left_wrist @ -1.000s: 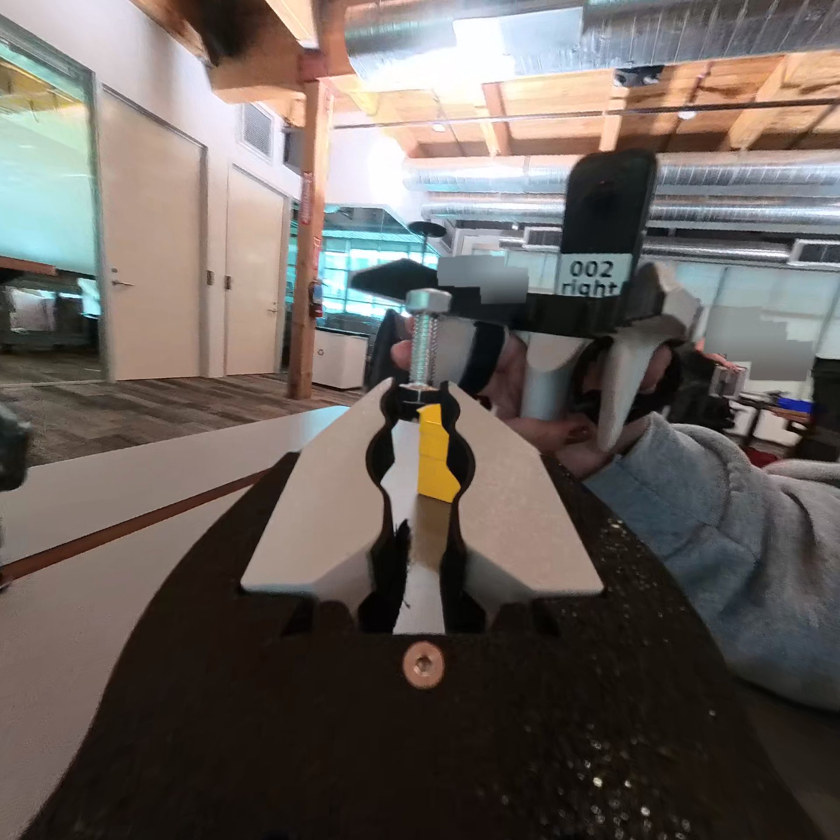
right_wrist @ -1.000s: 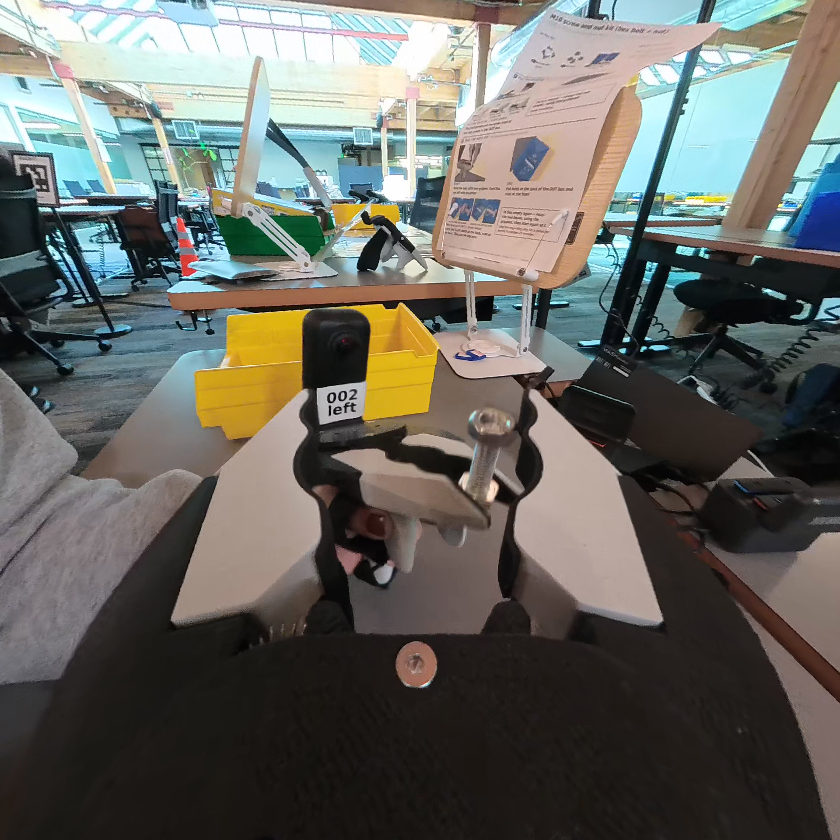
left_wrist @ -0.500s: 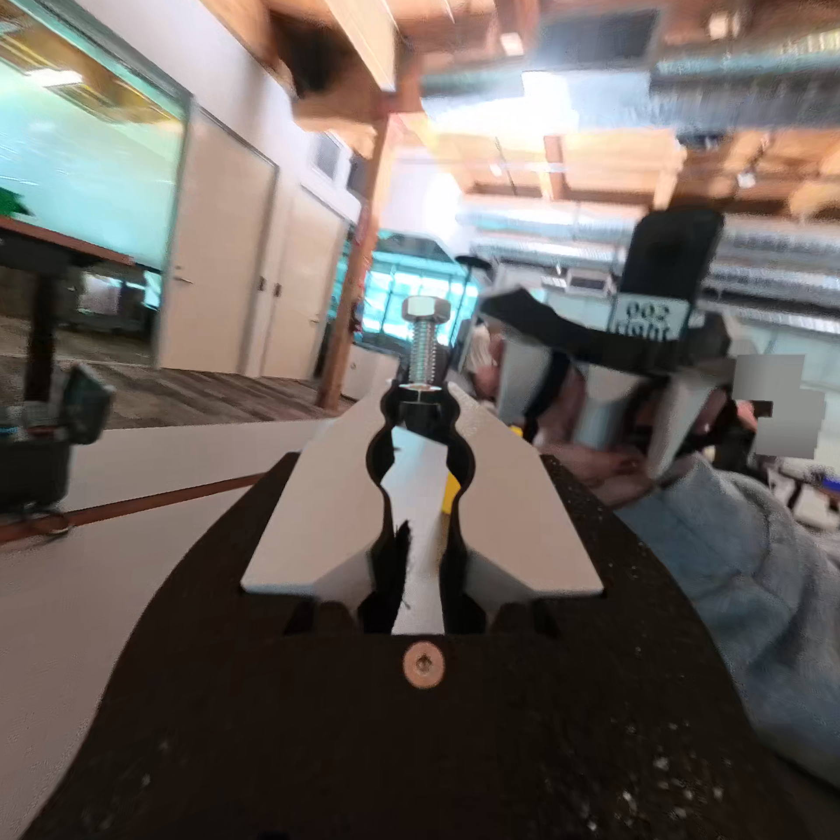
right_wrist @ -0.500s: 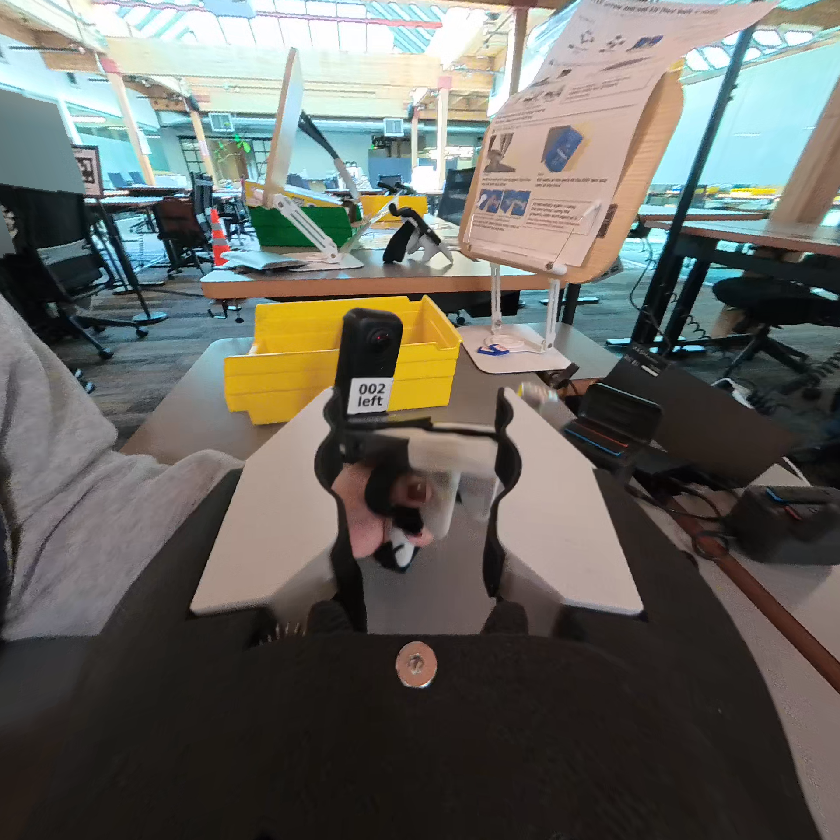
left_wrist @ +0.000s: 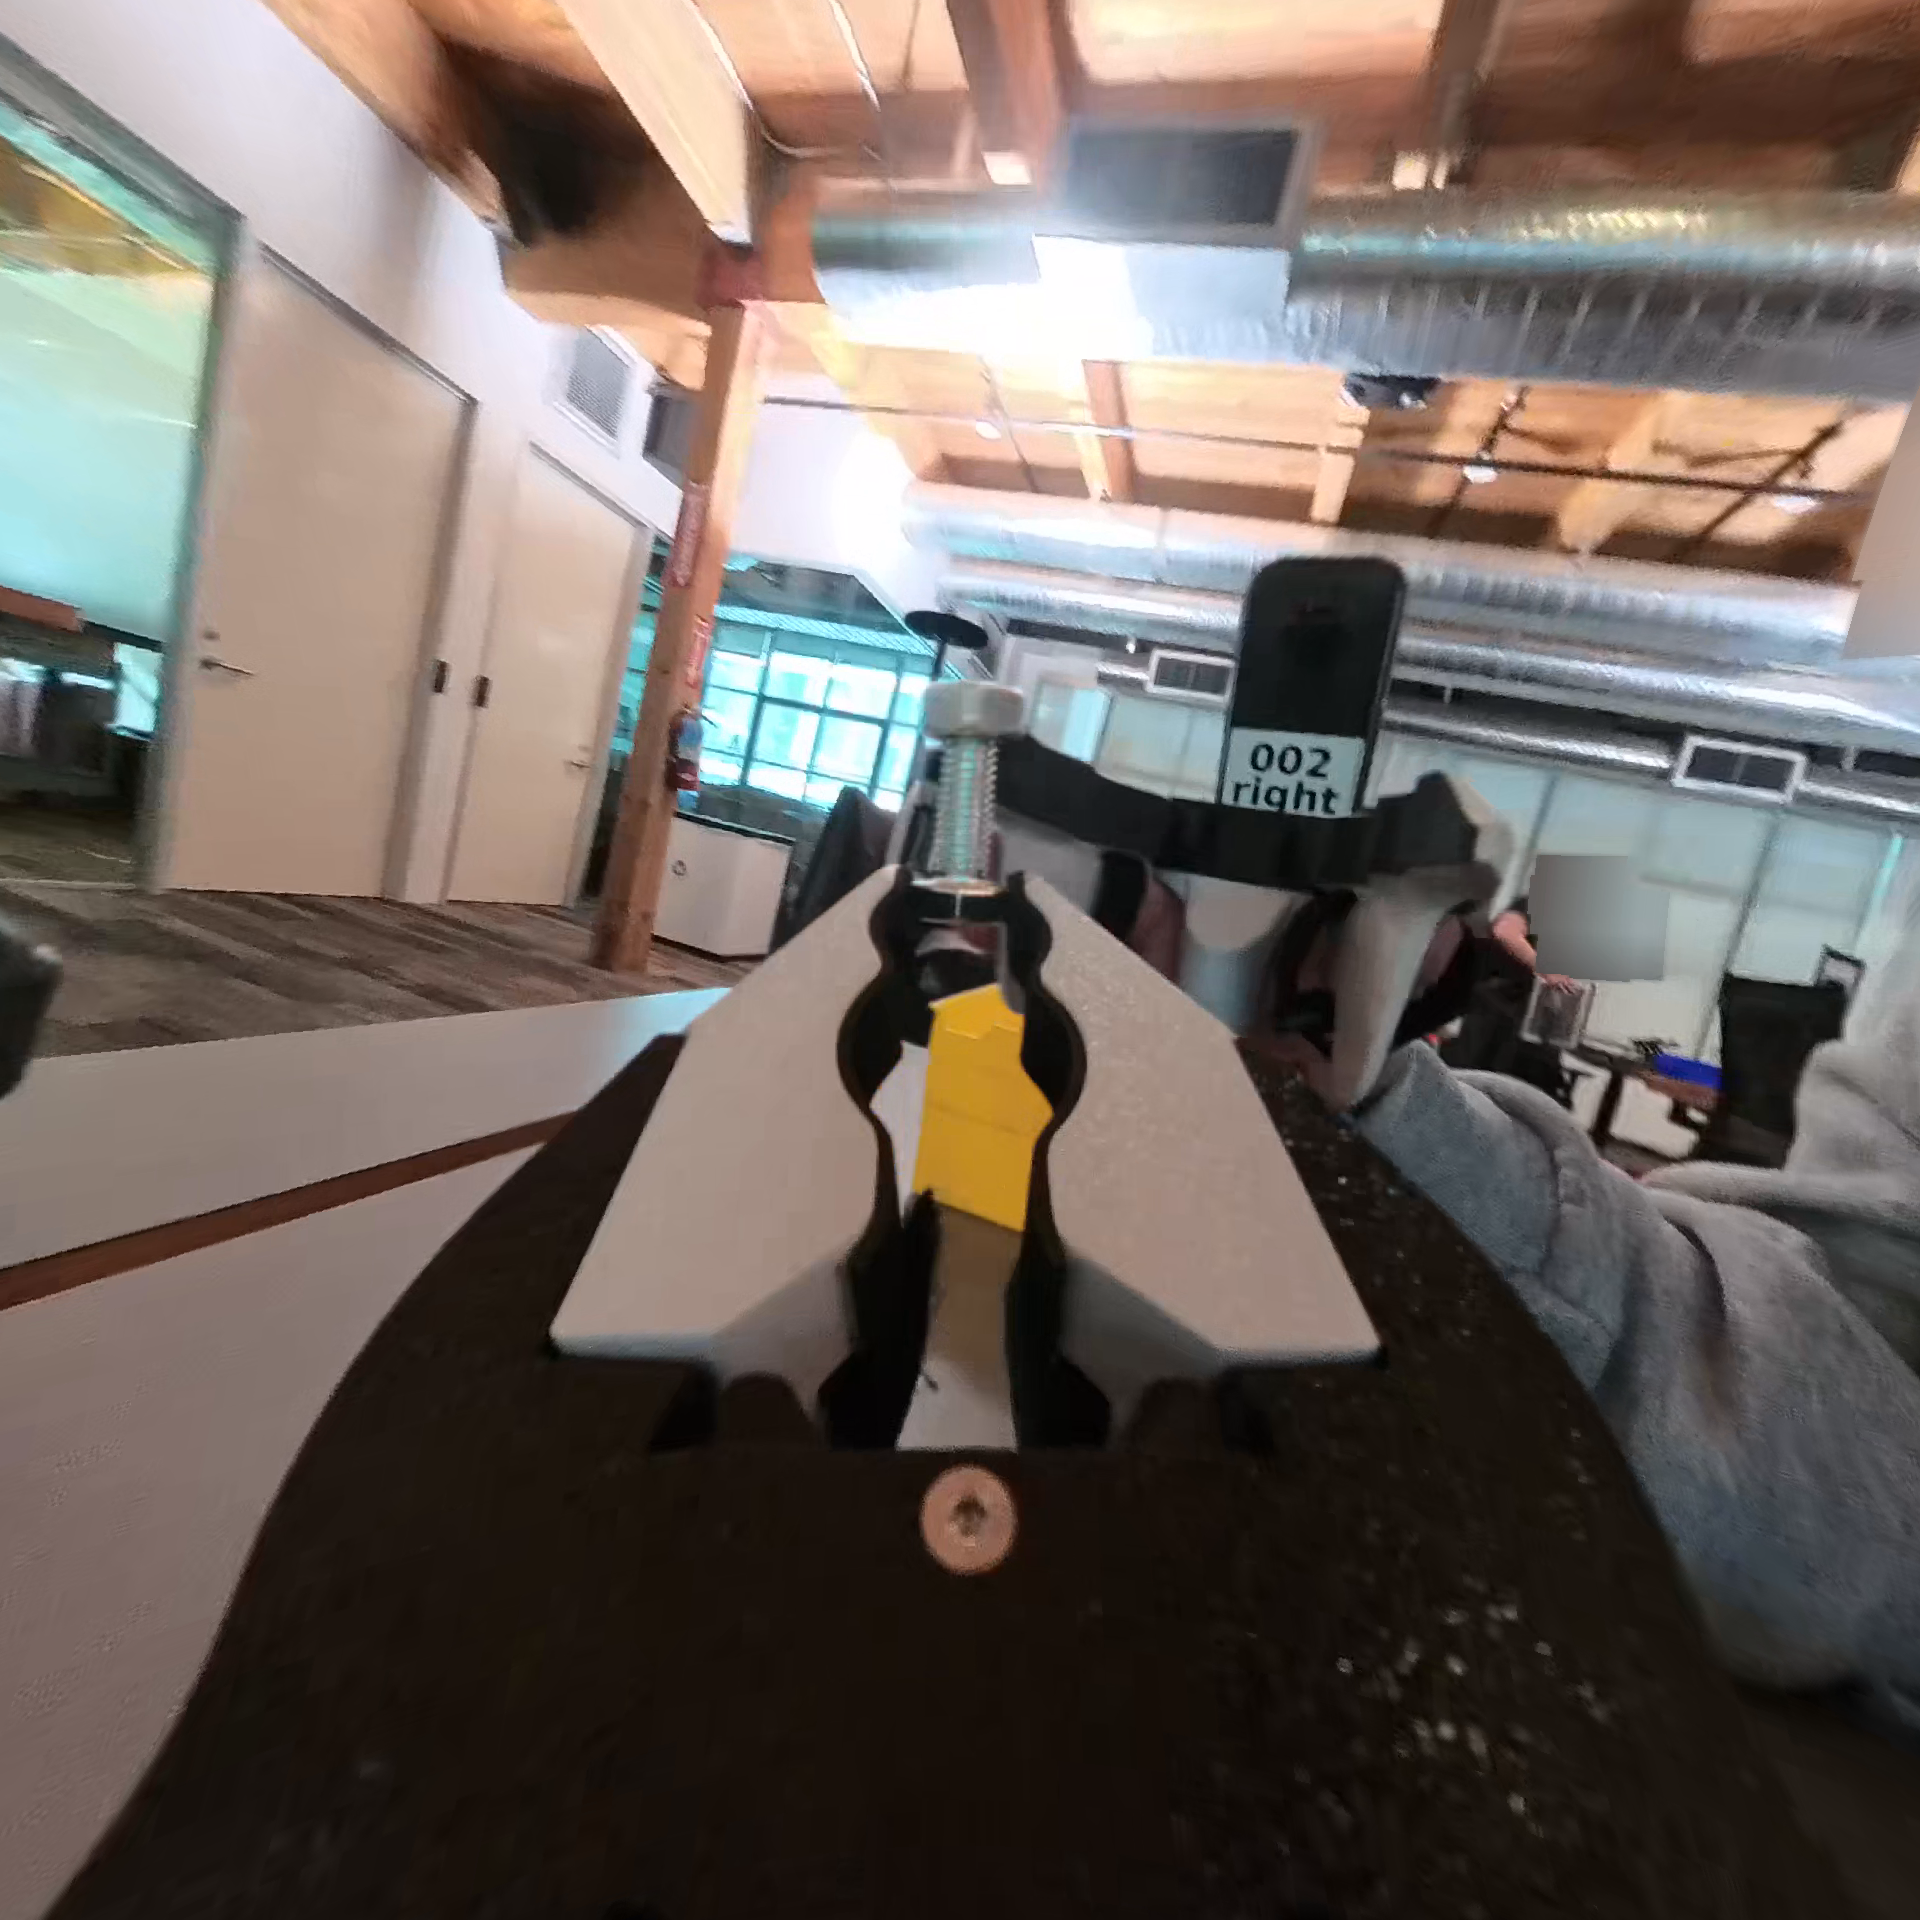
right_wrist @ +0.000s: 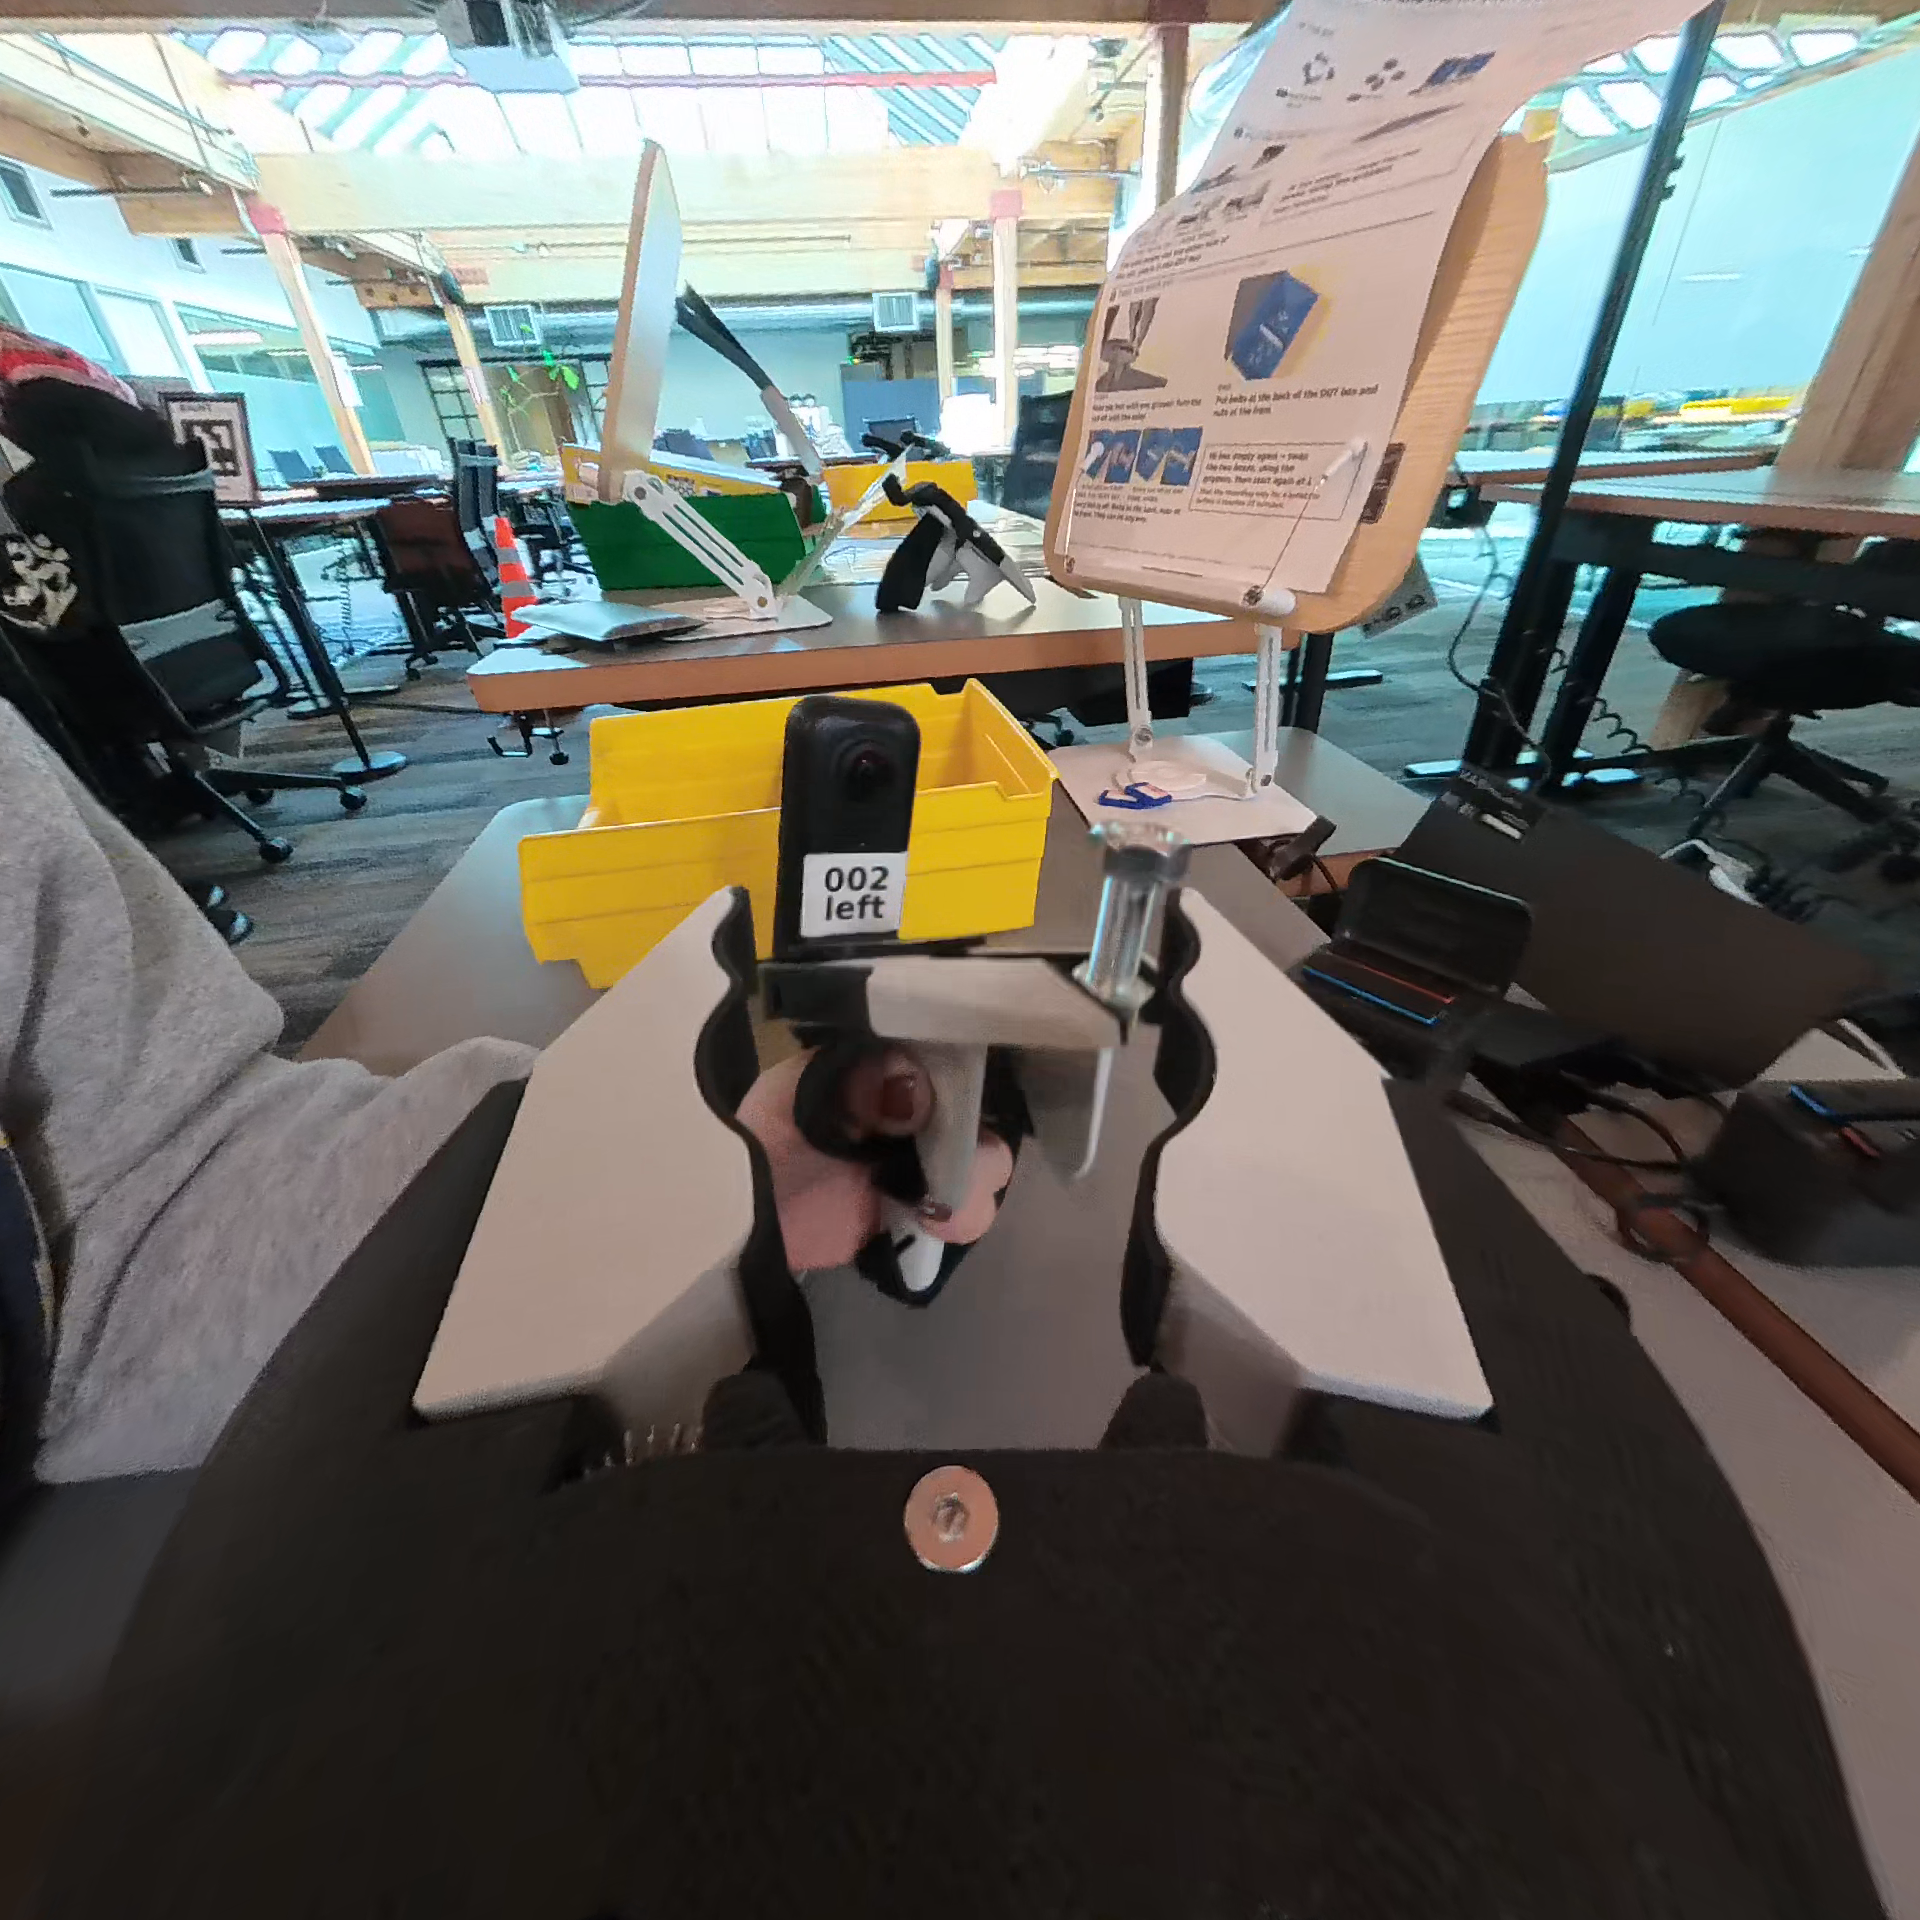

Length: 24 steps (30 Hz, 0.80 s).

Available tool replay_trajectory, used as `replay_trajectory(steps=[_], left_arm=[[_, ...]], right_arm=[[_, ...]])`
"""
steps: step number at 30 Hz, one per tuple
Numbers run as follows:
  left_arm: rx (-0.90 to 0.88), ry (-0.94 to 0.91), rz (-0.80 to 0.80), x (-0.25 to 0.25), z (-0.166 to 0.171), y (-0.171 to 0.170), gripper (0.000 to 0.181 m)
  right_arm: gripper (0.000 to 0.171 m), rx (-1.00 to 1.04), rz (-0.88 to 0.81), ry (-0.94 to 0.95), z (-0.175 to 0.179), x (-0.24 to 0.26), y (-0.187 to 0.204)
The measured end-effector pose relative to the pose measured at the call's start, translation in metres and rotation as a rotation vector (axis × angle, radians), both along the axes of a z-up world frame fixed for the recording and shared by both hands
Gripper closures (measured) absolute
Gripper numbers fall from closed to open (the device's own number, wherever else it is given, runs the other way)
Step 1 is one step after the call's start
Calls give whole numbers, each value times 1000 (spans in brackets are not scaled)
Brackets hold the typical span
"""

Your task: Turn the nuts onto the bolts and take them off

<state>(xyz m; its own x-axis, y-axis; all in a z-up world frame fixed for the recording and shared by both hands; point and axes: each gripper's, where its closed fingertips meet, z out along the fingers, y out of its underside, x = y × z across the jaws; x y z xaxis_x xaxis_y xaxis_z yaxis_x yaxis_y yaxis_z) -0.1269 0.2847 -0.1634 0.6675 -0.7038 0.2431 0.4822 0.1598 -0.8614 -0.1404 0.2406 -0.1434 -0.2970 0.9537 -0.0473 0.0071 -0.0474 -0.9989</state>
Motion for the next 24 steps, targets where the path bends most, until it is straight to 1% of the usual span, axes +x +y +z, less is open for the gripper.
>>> replay_trajectory(steps=[2,6,8,10,13,15,18,20,22,23,24], left_arm=[[-1,8,-11,-2,0,-2,166],[-8,97,-122,30,-5,-4,166],[-20,96,-132,35,-7,-2,166],[-17,57,-105,25,-5,-2,166],[-19,19,-61,7,-3,-2,166],[-14,52,-83,13,-3,-4,166],[-15,124,-157,36,-8,-7,166],[-18,148,-137,39,-10,-4,166],[-18,121,-62,22,-8,-1,166],[-24,96,-18,9,-7,0,166],[-24,77,5,0,-6,-1,166]], right_arm=[[90,-23,-23,9,2,1,6],[86,-15,-15,28,2,-1,3],[89,7,2,23,1,-1,-1],[90,25,-6,12,-1,2,2],[99,3,-3,-1,-2,10,8],[97,-19,-28,19,1,9,13],[96,-29,-7,34,4,5,6],[96,-23,21,13,1,4,0],[98,-2,6,-4,-2,7,5],[100,2,9,-9,-2,10,7],[108,-4,19,-12,-1,14,8]])
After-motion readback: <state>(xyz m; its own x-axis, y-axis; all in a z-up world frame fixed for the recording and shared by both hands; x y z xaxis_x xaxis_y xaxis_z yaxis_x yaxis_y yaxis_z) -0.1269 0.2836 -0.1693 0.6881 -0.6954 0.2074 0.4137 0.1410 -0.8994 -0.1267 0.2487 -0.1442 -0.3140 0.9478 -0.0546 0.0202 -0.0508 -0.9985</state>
